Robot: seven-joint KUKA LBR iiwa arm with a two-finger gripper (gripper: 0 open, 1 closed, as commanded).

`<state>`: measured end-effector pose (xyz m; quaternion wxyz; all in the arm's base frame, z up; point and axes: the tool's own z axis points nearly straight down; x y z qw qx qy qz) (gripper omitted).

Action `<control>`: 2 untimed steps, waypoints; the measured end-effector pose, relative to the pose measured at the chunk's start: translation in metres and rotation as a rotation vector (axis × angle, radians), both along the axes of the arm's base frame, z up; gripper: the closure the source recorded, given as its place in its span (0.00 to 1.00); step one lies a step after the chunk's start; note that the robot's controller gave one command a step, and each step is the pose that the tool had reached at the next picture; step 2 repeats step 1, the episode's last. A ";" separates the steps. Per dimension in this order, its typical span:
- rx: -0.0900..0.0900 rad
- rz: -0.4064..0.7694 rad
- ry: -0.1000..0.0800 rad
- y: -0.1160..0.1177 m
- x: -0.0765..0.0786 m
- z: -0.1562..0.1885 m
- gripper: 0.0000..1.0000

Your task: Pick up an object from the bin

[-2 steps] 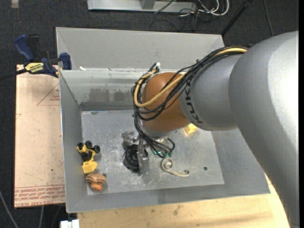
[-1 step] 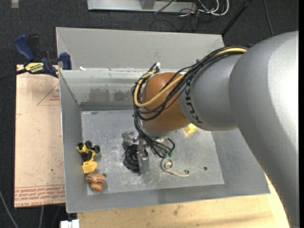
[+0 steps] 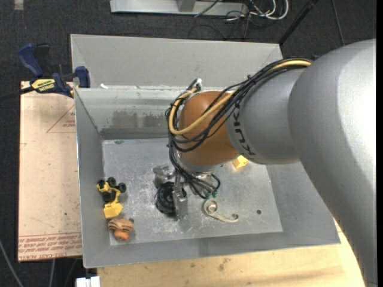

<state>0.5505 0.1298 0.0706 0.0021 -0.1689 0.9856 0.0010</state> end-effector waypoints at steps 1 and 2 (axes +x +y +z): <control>0.000 0.000 0.000 0.000 0.000 0.000 1.00; 0.000 0.000 0.000 0.000 0.000 0.000 1.00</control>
Offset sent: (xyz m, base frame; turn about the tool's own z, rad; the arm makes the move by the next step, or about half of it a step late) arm 0.0000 0.0000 0.0000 0.0000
